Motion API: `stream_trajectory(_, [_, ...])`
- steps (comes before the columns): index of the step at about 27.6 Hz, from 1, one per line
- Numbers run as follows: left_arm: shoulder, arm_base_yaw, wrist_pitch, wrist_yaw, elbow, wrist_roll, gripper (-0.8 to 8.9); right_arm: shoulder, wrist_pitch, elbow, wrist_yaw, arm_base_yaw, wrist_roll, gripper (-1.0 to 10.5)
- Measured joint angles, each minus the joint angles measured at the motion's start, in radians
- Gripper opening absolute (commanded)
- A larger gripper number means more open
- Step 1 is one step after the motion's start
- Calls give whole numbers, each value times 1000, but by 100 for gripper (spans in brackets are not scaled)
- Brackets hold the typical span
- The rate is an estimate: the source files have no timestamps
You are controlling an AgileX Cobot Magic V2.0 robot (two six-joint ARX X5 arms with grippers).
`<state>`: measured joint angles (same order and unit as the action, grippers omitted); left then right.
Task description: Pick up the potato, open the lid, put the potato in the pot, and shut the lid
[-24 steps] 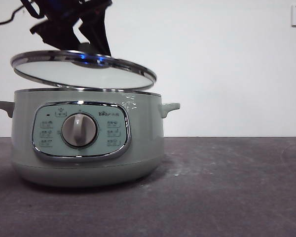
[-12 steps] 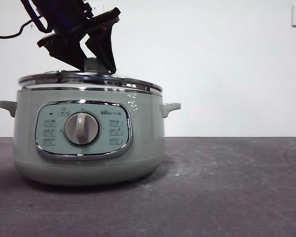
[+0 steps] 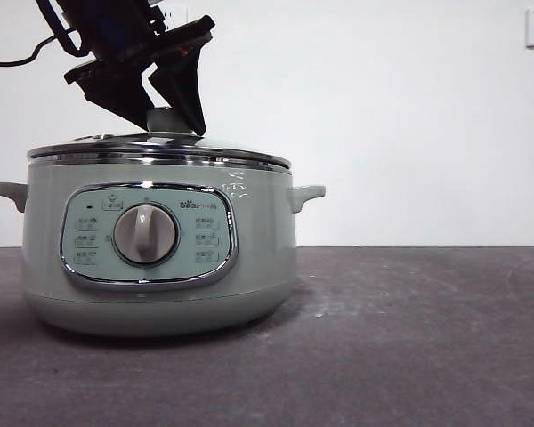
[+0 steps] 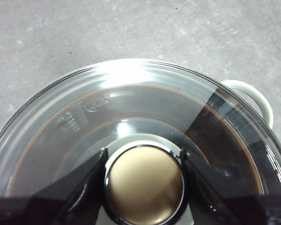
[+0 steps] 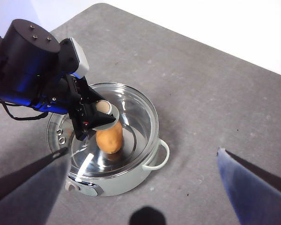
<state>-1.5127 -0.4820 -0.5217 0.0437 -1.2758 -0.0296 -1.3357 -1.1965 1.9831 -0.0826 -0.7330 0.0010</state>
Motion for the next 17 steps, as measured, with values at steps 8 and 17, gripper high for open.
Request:
stream_trajectory(8, [0, -1, -3, 1, -2, 0, 346, 0, 0, 0, 0, 0, 0, 594])
stream_trajectory(17, [1, -1, -22, 5, -7, -8, 347, 0, -16, 0, 0, 0, 0, 594])
